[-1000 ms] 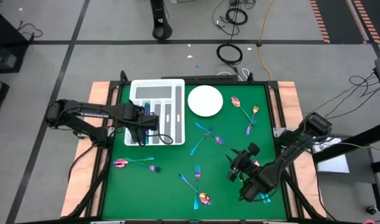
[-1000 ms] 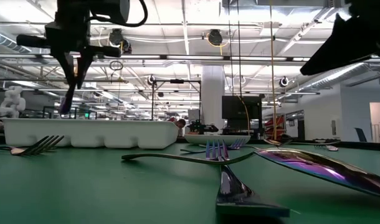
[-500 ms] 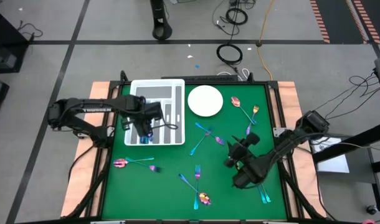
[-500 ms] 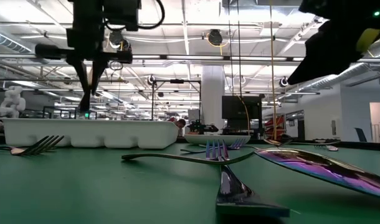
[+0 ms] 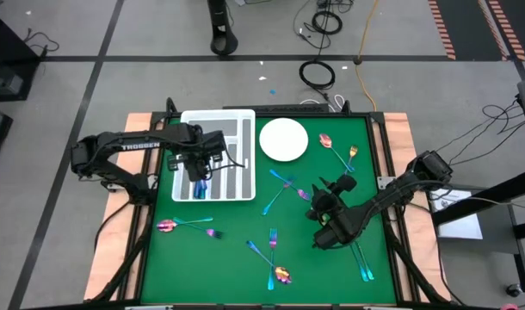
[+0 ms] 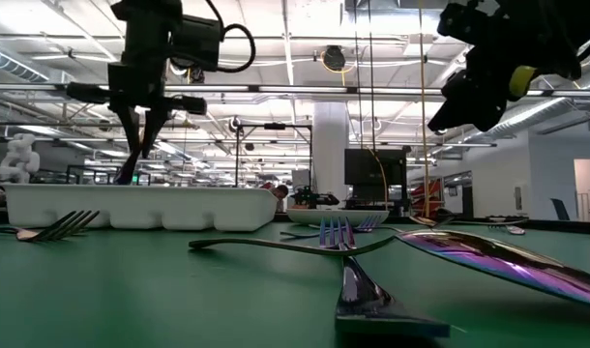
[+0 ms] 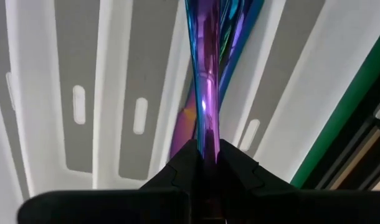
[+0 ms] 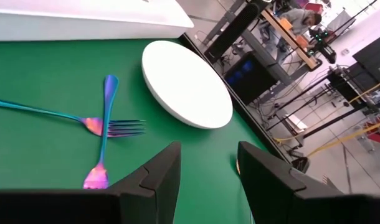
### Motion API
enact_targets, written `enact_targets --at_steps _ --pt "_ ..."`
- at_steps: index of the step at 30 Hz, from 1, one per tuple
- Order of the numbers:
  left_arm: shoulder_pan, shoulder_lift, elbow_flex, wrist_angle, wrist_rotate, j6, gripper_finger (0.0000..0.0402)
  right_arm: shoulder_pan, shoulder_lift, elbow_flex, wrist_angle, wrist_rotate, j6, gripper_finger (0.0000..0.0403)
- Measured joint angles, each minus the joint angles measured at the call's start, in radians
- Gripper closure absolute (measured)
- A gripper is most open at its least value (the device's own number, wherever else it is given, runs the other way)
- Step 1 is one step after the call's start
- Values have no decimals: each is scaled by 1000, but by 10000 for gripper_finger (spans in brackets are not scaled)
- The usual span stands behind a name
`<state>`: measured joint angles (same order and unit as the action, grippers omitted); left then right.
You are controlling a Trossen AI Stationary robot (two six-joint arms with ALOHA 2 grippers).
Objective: Sort silverware
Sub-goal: Put the blue knife into the silverware tray
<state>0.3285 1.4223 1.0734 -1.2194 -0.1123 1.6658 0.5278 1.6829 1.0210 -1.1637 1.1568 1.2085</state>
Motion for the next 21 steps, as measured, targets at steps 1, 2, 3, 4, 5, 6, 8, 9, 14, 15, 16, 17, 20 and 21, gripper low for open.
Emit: enact_targets --at_steps 1,2,3,4,5,6,8,9,14,15,16,17,20,21 --pt "7 0 -4 5 4 3 357 -5 0 0 0 0 -2 255" --pt "12 0 -13 11 4 20 357 -6 0 0 0 0 -2 255" --pt "19 0 -26 13 4 42 357 -10 0 0 0 0 -2 255" --pt "24 0 -43 11 4 63 357 -11 0 0 0 0 -2 255" --pt "27 0 -60 8 4 82 357 -11 0 0 0 0 -1 255" --pt "30 0 -76 8 3 98 357 -11 0 0 0 0 -1 255" --pt "32 0 -106 7 -4 113 357 -10 0 0 0 -1 -1 255" --pt "32 0 -117 8 -11 127 357 -9 0 0 0 -1 0 255" --pt "29 0 -141 46 -27 156 357 -10 0 0 1 -5 1 255" --pt "27 0 -141 52 -26 158 357 -10 0 0 2 -5 2 255" --pt "22 0 -141 52 -26 162 357 -10 0 0 3 -5 2 255" --pt "16 0 -141 55 -27 174 357 -9 0 0 3 -5 5 255" --pt "-7 2 -141 72 -28 199 357 -9 0 0 3 -6 6 255" --pt "-12 8 -141 72 -25 196 357 -9 0 0 3 -6 6 255"
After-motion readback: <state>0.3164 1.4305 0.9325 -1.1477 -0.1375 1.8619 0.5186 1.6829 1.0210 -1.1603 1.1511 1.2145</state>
